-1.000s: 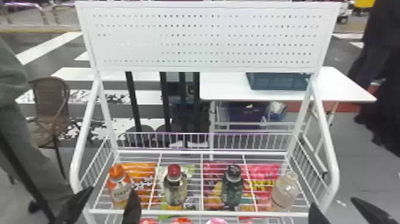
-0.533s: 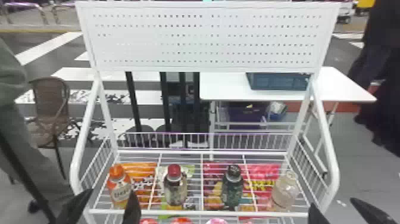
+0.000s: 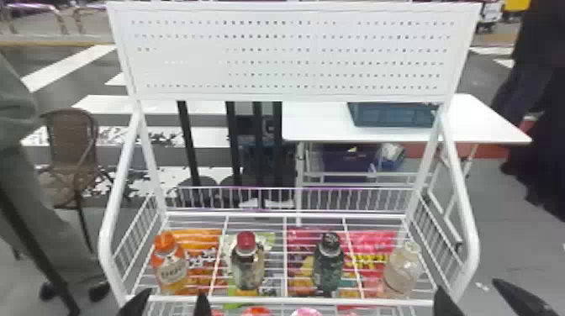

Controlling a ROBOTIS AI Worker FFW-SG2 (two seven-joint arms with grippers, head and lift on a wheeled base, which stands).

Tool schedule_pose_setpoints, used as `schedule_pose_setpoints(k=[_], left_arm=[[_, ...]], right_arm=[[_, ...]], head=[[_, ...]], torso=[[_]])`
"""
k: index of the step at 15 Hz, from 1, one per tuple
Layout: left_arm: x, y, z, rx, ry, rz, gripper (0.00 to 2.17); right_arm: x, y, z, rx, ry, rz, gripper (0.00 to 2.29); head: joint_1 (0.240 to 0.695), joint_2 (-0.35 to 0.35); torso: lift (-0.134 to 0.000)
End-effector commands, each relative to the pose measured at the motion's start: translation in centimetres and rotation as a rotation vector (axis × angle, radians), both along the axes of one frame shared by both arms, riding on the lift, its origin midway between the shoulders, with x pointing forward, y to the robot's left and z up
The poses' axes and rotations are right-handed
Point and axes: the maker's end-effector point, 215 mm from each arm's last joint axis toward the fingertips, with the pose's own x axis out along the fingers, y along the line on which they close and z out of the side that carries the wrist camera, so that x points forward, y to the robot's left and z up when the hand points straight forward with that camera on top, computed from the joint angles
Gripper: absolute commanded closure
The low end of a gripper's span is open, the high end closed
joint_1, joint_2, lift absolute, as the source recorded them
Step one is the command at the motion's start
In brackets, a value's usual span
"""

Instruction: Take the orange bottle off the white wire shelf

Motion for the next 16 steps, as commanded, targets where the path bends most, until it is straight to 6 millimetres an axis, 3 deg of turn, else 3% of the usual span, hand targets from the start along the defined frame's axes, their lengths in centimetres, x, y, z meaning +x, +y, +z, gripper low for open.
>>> schedule_pose_setpoints(k=[1,9,16], left_arm=[[1.3,0.7,-1.3,-0.008,-0.009,0.010,0.20],[5.6,3.2,-5.6,-0.012,0.039,0.055,0.19],[7.7,5.0,-7.0,-0.006,0.060,0.068,0.14]], right_arm=[[0.0,0.0,-0.2,0.001,0.003,-0.001,0.14],[-0.2,0.1,-0.2,-0.003,0.004,0.002,0.14],[-0.6,0.1,-0.2,-0.016,0.009,0.003,0.14]], head=[[0.499,0.000],[0.499,0.000],[0.499,0.000]], torso=[[0.000],[0.000],[0.000]])
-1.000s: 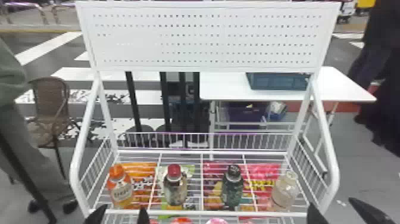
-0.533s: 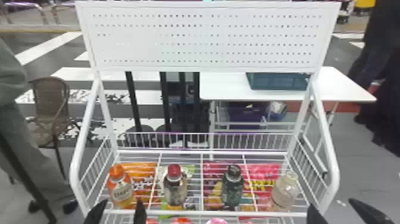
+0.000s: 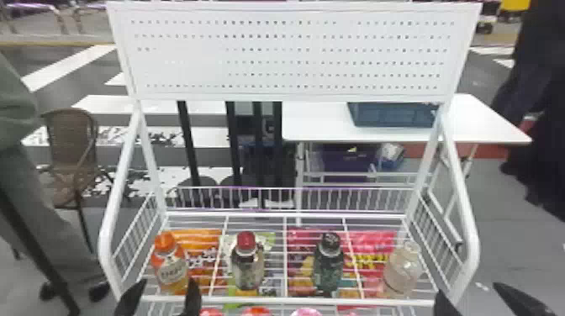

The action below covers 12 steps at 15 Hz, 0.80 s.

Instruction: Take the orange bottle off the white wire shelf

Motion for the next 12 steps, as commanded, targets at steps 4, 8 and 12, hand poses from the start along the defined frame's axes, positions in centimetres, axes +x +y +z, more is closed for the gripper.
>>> schedule_pose_setpoints(k=[4,8,12], left_arm=[[2.0,0.8,0.1,-0.007,-0.013,0.004,0.14],[4.1,0.3,0.4,-0.005,-0.021,-0.009,0.14],[6.3,0.2,-0.3,-0.007,-0.006,-0.014,0.14]], right_arm=[[-0.4,0.1,-0.2,-0.012,0.007,0.002,0.14],[-0.6,0.0,-0.2,-0.020,0.011,0.001,0.14],[-0.8,-0.1,-0.1,-0.026,0.012,-0.001,0.14]], head=[[0.499,0.000],[0.499,0.000],[0.499,0.000]], torso=[[0.000],[0.000],[0.000]])
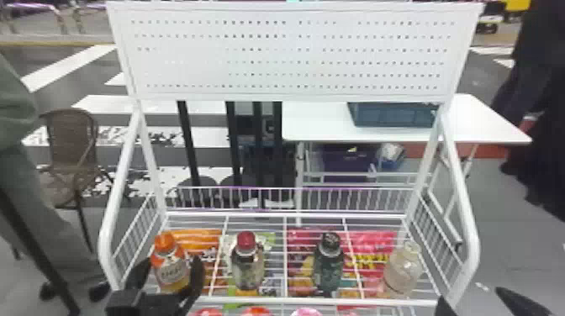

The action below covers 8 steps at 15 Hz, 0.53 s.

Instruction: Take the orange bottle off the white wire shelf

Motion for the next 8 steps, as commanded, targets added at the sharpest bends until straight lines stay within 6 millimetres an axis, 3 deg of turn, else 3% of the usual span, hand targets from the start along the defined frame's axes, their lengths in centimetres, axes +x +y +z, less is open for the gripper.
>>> schedule_pose_setpoints(k=[1,5,7,8], left_arm=[[1.08,-0.06,-0.48,0.006,0.011,-0.005,0.14],[1.78,-0.12,-0.43,0.002,0.011,-0.005,0.15],[1.63,0.06,-0.44,-0.003,0.010,-0.002,0.32],[1.56,0.17,-0.32,-0.009,0.006,0.001,0.53]], right_arm=[[-0.12,-0.24,0.09,-0.004,0.000,-0.002,0.14],[-0.13,-0.32,0.00,-0.007,0.002,-0.004,0.14],[-0.06,-0.28,-0.06,-0.006,0.002,-0.003,0.14],[-0.02,-0.15,-0.10,-0.003,0.002,-0.001,0.14]], head=[[0.499,0.000],[0.499,0.000],[0.499,0.000],[0.499,0.000]], torso=[[0.000],[0.000],[0.000],[0.000]])
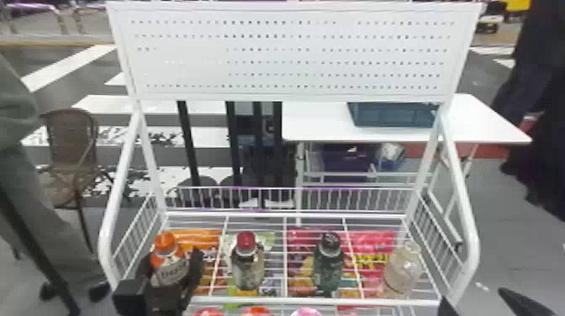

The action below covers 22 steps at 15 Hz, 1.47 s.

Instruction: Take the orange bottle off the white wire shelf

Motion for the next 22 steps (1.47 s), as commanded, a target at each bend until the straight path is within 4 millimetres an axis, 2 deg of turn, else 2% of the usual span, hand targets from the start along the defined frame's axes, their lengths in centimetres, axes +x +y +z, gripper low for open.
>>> schedule_pose_setpoints(k=[1,3,7,9,12,13,14,15,19,20,22], left_arm=[[-0.3,0.1,0.1,-0.007,-0.005,0.005,0.74],[-0.8,0.4,0.3,-0.011,-0.018,0.014,0.97],[-1.2,0.3,1.6,-0.018,-0.044,0.014,0.97],[-2.0,-0.2,3.6,-0.032,-0.084,0.006,0.97],[-4.1,-0.9,6.8,-0.042,-0.131,-0.006,0.97],[-5.1,-0.4,7.2,-0.035,-0.130,0.003,0.97],[-6.0,-0.6,8.4,-0.040,-0.149,0.005,0.97],[-7.0,0.4,8.6,-0.020,-0.128,0.027,0.97],[-9.7,0.5,8.0,0.058,-0.007,0.067,0.97],[-10.7,1.3,8.7,0.061,-0.013,0.079,0.97],[-12.7,1.2,11.1,0.067,-0.045,0.074,0.97]], right_arm=[[0.1,0.2,0.0,0.004,-0.001,0.001,0.14],[0.2,0.2,-0.1,0.006,-0.001,0.002,0.14],[0.2,0.2,-0.1,0.005,-0.001,0.003,0.14],[0.3,0.2,-0.1,0.007,-0.001,0.004,0.14],[0.4,0.4,-0.3,0.009,-0.001,0.006,0.14],[0.5,0.4,-0.3,0.011,-0.001,0.008,0.14],[0.5,0.5,-0.3,0.012,-0.001,0.008,0.14],[0.6,0.5,-0.4,0.012,-0.001,0.010,0.14],[0.6,0.6,-0.7,0.018,0.004,0.013,0.14],[0.7,0.8,-0.8,0.021,0.005,0.015,0.14],[0.7,0.8,-0.9,0.021,0.007,0.017,0.14]], head=[[0.499,0.000],[0.499,0.000],[0.499,0.000],[0.499,0.000],[0.499,0.000],[0.499,0.000],[0.499,0.000],[0.499,0.000],[0.499,0.000],[0.499,0.000],[0.499,0.000]], torso=[[0.000],[0.000],[0.000],[0.000],[0.000],[0.000],[0.000],[0.000],[0.000],[0.000],[0.000]])
